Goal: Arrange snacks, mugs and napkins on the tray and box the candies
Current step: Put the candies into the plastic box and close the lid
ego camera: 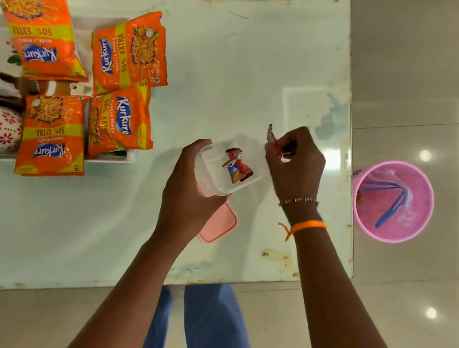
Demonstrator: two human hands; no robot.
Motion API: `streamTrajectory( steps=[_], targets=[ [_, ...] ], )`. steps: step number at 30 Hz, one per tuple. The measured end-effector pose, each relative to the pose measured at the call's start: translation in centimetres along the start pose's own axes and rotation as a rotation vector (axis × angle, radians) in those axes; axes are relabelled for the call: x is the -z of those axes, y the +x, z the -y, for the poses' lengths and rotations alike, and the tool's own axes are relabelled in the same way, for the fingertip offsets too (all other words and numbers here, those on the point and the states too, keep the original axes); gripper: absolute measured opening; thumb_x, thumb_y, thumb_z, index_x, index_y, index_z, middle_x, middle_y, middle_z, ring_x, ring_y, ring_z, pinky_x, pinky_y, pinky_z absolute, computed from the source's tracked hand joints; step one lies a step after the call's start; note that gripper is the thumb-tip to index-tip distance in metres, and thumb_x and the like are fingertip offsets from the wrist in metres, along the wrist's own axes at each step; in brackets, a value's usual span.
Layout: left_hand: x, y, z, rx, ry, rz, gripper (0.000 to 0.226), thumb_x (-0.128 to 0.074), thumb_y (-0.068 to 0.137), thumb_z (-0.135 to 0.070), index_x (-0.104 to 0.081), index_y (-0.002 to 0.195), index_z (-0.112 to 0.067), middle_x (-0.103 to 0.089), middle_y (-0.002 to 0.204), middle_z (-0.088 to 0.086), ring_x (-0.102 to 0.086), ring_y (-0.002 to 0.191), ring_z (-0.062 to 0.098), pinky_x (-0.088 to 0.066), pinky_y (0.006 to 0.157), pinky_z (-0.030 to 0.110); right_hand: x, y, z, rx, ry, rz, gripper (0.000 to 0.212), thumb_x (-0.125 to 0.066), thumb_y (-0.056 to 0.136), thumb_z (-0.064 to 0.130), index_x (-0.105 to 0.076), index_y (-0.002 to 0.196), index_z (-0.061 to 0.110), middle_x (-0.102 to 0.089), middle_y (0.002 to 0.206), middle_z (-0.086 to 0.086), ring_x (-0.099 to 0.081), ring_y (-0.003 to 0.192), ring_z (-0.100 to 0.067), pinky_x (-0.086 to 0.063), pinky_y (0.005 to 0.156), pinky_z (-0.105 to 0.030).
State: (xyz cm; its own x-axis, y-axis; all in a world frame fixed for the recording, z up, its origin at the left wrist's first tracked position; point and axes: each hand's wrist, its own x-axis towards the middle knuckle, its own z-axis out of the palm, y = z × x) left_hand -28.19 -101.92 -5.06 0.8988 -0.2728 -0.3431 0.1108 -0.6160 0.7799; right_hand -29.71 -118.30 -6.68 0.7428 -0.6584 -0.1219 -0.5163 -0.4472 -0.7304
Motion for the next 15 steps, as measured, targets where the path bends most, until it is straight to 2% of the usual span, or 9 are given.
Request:
streamTrajectory(
  steps=[2,4,6,8,10,13,14,15],
  targets=[
    [0.3,-0.4,0.5,0.006,0.013,0.006,0.080,-0.083,0.063,-0.026,-0.039,0.130,-0.022,-0.051,0.132,-0.001,-0.045,0.118,0.006,-0.042,0.087,0.011,-0.2,-3.0,1.3,-0.003,0.074,0.022,0.017,-0.070,0.073,0.012,-0.055,0.077,0.005,-0.057,0.068,0.004,-0.059,0.064,-0.017,-0.054,0.063,-0.036],
    [0.8,-0.9,0.9,-0.006,0.035,0.018,0.082,-0.083,0.062,-0.027,-0.039,0.131,-0.020,-0.051,0.134,0.001,-0.045,0.121,0.008,-0.038,0.086,0.005,-0.9,-5.7,2.5,-0.017,0.119,0.092,0.019,-0.072,0.073,0.013,-0.057,0.078,0.005,-0.061,0.069,-0.001,-0.062,0.067,-0.021,-0.054,0.065,-0.039],
    [1.5,-1.5,1.4,-0.032,0.032,0.028,0.083,-0.082,0.061,-0.030,-0.040,0.131,-0.016,-0.051,0.135,0.003,-0.046,0.122,0.012,-0.042,0.091,0.012,-1.6,-7.7,3.2,-0.015,0.120,0.166,0.019,-0.072,0.075,0.017,-0.058,0.080,0.004,-0.066,0.074,-0.007,-0.063,0.072,-0.025,-0.053,0.068,-0.040],
    [2.5,-2.3,1.9,-0.044,0.018,0.040,0.082,-0.082,0.061,-0.032,-0.041,0.130,-0.015,-0.052,0.134,0.004,-0.047,0.122,0.012,-0.044,0.094,0.020,-2.1,-9.1,3.5,-0.003,0.094,0.130,0.012,-0.065,0.081,0.014,-0.060,0.081,0.002,-0.068,0.077,-0.010,-0.063,0.074,-0.027,-0.053,0.070,-0.042],
    [3.6,-3.2,2.5,-0.035,0.009,0.054,0.081,-0.081,0.062,-0.032,-0.040,0.131,-0.017,-0.052,0.134,0.002,-0.045,0.119,0.006,-0.043,0.093,0.016,-2.2,-10.1,3.5,-0.027,0.107,0.006,0.008,-0.058,0.085,0.010,-0.059,0.081,0.002,-0.068,0.077,-0.011,-0.064,0.072,-0.025,-0.053,0.070,-0.033],
    [5.8,-4.3,3.9,-0.019,-0.004,0.059,0.080,-0.081,0.064,-0.028,-0.039,0.131,-0.019,-0.052,0.134,-0.001,-0.043,0.116,0.000,-0.037,0.086,-0.001,-2.7,-11.1,3.1,-0.092,0.151,-0.097,0.007,-0.053,0.086,0.006,-0.059,0.085,0.002,-0.068,0.079,-0.012,-0.061,0.070,-0.020,-0.044,0.066,-0.008],
    [6.6,-4.8,4.5,-0.015,-0.007,0.057,0.080,-0.082,0.064,-0.027,-0.039,0.131,-0.019,-0.052,0.133,-0.002,-0.043,0.116,-0.001,-0.036,0.085,-0.003,-3.1,-11.5,2.9,-0.110,0.132,-0.073,0.007,-0.052,0.085,0.003,-0.059,0.086,0.002,-0.068,0.083,-0.013,-0.061,0.072,-0.021,-0.044,0.068,-0.008],
    [7.5,-5.2,5.2,-0.010,-0.006,0.054,0.080,-0.082,0.064,-0.026,-0.039,0.131,-0.019,-0.052,0.132,-0.004,-0.043,0.115,-0.001,-0.035,0.086,-0.004,-3.7,-11.9,2.5,-0.127,0.088,-0.017,0.010,-0.052,0.084,0.001,-0.060,0.090,0.002,-0.068,0.089,-0.014,-0.062,0.079,-0.025,-0.047,0.072,-0.014]
  ],
)
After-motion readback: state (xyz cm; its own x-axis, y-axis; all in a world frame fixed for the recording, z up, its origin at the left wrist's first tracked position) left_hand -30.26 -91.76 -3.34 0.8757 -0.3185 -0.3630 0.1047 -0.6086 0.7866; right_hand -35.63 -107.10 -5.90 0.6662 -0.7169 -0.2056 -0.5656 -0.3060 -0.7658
